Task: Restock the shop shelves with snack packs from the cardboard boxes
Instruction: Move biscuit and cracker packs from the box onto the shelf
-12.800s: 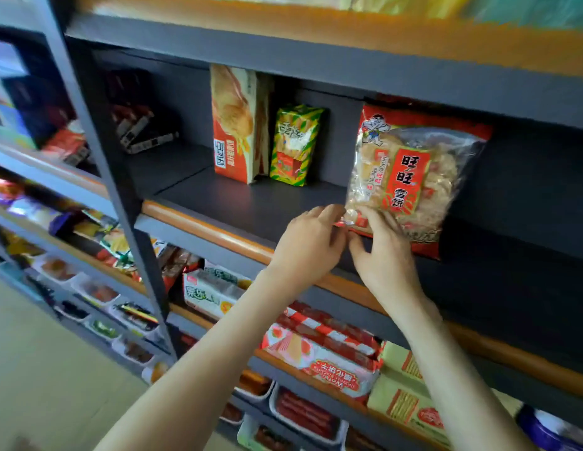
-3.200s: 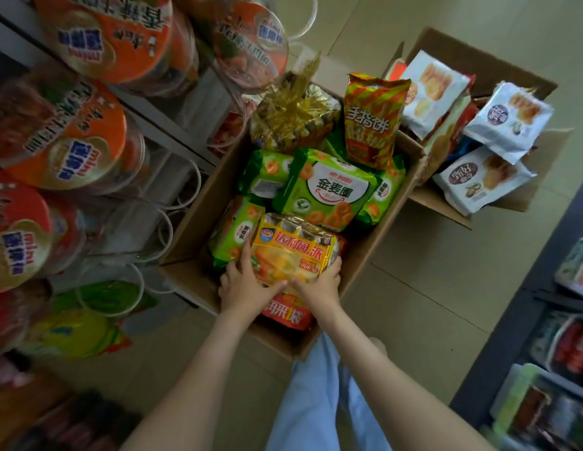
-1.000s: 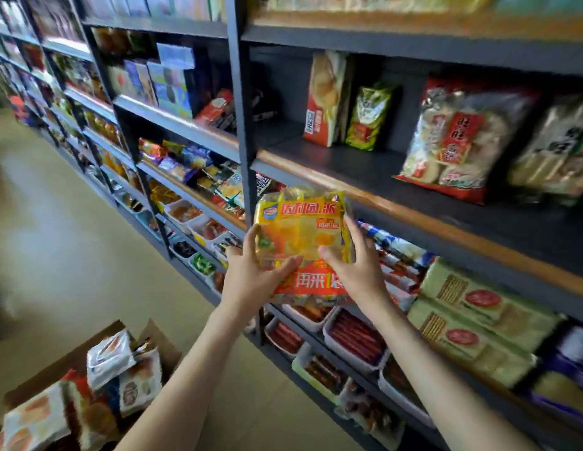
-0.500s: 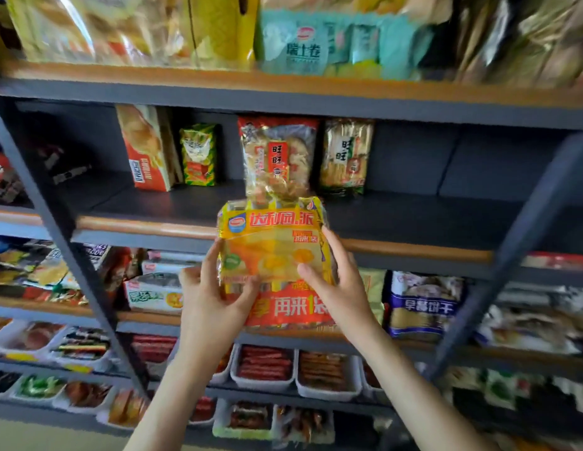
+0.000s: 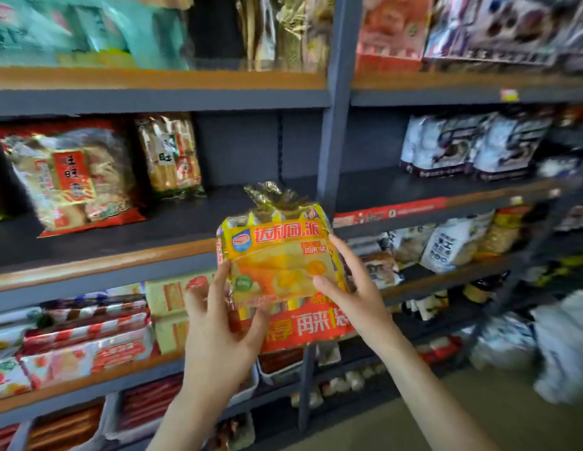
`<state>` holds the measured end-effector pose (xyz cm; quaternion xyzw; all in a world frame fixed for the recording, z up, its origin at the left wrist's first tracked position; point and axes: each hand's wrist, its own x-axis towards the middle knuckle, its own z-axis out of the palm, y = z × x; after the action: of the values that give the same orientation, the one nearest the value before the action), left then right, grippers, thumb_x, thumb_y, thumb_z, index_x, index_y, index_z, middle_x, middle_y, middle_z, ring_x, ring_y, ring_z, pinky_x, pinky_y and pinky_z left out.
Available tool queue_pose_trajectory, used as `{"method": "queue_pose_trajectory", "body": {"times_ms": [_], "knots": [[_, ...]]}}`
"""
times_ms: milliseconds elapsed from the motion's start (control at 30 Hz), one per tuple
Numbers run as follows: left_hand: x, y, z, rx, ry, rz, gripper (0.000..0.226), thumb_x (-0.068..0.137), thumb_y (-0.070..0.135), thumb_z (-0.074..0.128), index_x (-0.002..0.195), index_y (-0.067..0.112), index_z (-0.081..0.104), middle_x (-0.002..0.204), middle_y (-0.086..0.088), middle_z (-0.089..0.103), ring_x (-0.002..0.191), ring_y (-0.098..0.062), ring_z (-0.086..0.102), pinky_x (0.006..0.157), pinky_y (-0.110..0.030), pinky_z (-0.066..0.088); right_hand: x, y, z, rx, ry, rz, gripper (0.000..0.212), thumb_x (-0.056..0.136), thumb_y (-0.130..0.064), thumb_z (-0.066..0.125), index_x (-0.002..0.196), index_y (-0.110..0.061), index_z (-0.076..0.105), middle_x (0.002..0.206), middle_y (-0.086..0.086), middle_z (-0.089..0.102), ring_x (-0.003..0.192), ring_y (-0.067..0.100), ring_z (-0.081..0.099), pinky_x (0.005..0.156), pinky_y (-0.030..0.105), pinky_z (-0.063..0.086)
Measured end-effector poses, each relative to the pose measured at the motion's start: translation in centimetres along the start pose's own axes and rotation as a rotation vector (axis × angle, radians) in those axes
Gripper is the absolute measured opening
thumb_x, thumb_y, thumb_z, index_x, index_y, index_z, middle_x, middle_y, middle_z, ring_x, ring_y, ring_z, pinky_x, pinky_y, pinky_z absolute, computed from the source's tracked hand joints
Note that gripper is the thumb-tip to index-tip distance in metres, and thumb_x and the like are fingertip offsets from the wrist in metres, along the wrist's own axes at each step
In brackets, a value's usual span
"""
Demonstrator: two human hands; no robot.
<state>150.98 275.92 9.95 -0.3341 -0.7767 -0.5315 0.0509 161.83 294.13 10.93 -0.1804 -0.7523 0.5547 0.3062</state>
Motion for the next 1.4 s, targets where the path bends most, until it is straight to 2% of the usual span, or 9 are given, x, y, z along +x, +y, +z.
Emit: {"method": "queue_pose_trajectory", "body": {"times_ms": [167, 300, 433, 633, 733, 1000, 1167, 1300, 1400], "knots": [[-0.4, 6.1, 11.0, -0.028, -0.09, 0.05, 0.081, 0.079, 0.047, 0.07, 0.146, 0.042, 0.025, 0.113, 0.013, 0.027, 0.1, -0.014, 0.052, 0.081, -0.024, 0.044, -0.8, 2.9, -12.4, -0.004, 0.105, 0.021, 0.07, 0.07, -0.068, 0.067, 0.133, -0.062, 0.035, 0.146, -0.031, 0.033, 0.14, 0.008, 0.03, 0.108, 0.054, 0.035], [0.0, 10.2, 18.1, -0.083, -0.146, 0.071, 0.076, 0.081, 0.048, 0.065, 0.145, 0.041, 0.025, 0.114, 0.019, 0.024, 0.099, 0.007, 0.046, 0.072, -0.011, 0.048, -0.4, 4.3, -20.0, -0.009, 0.151, 0.04, 0.077, 0.063, -0.076, 0.066, 0.132, -0.064, 0.035, 0.147, -0.028, 0.032, 0.138, 0.01, 0.035, 0.104, 0.054, 0.041], [1.7, 12.9, 22.4, -0.081, -0.178, 0.09, 0.073, 0.083, 0.044, 0.066, 0.144, 0.042, 0.025, 0.117, 0.014, 0.026, 0.095, 0.003, 0.047, 0.079, -0.025, 0.054, 1.3, 5.3, -24.8, -0.014, 0.18, 0.032, 0.079, 0.062, -0.078, 0.065, 0.133, -0.064, 0.032, 0.147, -0.029, 0.031, 0.139, 0.009, 0.033, 0.106, 0.054, 0.039], [7.7, 15.6, 25.4, -0.036, -0.109, 0.219, 0.068, 0.086, 0.039, 0.066, 0.143, 0.044, 0.029, 0.118, 0.008, 0.027, 0.103, -0.008, 0.045, 0.076, -0.021, 0.05, 7.6, 4.8, -28.1, -0.168, 0.03, -0.007, 0.11, 0.058, -0.075, 0.072, 0.141, -0.063, 0.0, 0.154, -0.025, 0.015, 0.143, 0.01, 0.023, 0.108, 0.056, 0.035], [11.8, 16.2, 26.0, -0.003, -0.123, 0.225, 0.067, 0.088, 0.034, 0.066, 0.143, 0.044, 0.028, 0.117, 0.006, 0.027, 0.095, -0.012, 0.051, 0.081, -0.031, 0.055, 11.3, 3.7, -28.7, -0.281, 0.006, -0.006, 0.123, 0.058, -0.066, 0.074, 0.145, -0.053, -0.011, 0.153, -0.025, 0.007, 0.144, 0.01, 0.016, 0.112, 0.054, 0.029], [20.6, 17.4, 27.8, 0.066, -0.144, 0.24, 0.069, 0.089, 0.037, 0.064, 0.146, 0.042, 0.026, 0.129, -0.002, 0.03, 0.086, -0.017, 0.056, 0.082, -0.037, 0.054, 20.6, 1.2, -30.3, -0.323, -0.015, -0.015, 0.115, 0.064, -0.052, 0.076, 0.147, -0.052, -0.004, 0.159, -0.016, -0.002, 0.146, 0.012, 0.009, 0.116, 0.051, 0.02], [23.5, 16.7, 29.6, 0.061, -0.282, 0.163, 0.088, 0.082, 0.043, 0.071, 0.149, 0.044, 0.015, 0.141, -0.008, 0.021, 0.108, -0.03, 0.054, 0.097, -0.042, 0.049, 24.8, 2.5, -31.6, -0.338, -0.054, 0.021, 0.111, 0.07, -0.044, 0.081, 0.145, -0.057, 0.0, 0.16, -0.011, 0.0, 0.146, 0.017, 0.01, 0.116, 0.047, 0.021], [25.0, 16.1, 31.5, 0.045, -0.36, 0.112, 0.095, 0.08, 0.033, 0.076, 0.15, 0.042, 0.012, 0.144, -0.01, 0.016, 0.112, -0.027, 0.05, 0.097, -0.034, 0.049, 26.8, 3.8, -32.8, -0.343, -0.084, 0.049, 0.111, 0.071, -0.037, 0.082, 0.146, -0.054, 0.001, 0.161, -0.009, 0.001, 0.146, 0.019, 0.012, 0.111, 0.042, 0.026], [26.0, 16.3, 33.4, 0.086, -0.353, 0.08, 0.097, 0.081, 0.031, 0.075, 0.151, 0.038, 0.008, 0.143, -0.009, 0.017, 0.118, -0.029, 0.048, 0.097, -0.038, 0.048, 28.7, 4.6, -33.8, -0.39, -0.113, 0.05, 0.11, 0.075, -0.035, 0.079, 0.149, -0.048, -0.002, 0.16, -0.007, 0.002, 0.146, 0.021, 0.013, 0.109, 0.039, 0.025]]}}
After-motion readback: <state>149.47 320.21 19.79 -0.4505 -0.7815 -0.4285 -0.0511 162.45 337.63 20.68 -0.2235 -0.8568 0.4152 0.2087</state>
